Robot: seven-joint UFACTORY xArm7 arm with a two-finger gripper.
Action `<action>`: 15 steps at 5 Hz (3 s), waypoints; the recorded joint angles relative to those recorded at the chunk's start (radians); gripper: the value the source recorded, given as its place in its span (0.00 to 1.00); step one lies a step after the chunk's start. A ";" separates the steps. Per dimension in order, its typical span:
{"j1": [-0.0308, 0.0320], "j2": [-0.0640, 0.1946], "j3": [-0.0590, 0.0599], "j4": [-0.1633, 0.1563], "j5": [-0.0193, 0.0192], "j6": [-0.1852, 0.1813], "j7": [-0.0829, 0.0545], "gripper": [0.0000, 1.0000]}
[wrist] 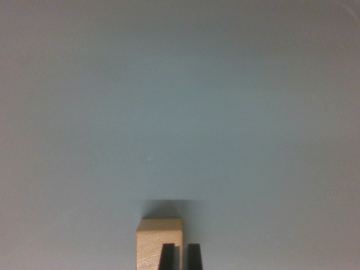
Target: Push wooden cube
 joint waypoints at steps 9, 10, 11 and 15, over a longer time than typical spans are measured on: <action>0.0060 -0.001 0.014 -0.188 -0.0161 -0.169 0.024 0.00; 0.0075 -0.001 0.017 -0.235 -0.0201 -0.211 0.030 0.00; 0.0075 -0.001 0.017 -0.235 -0.0201 -0.211 0.030 0.00; 0.0104 -0.001 0.024 -0.326 -0.0279 -0.292 0.042 0.00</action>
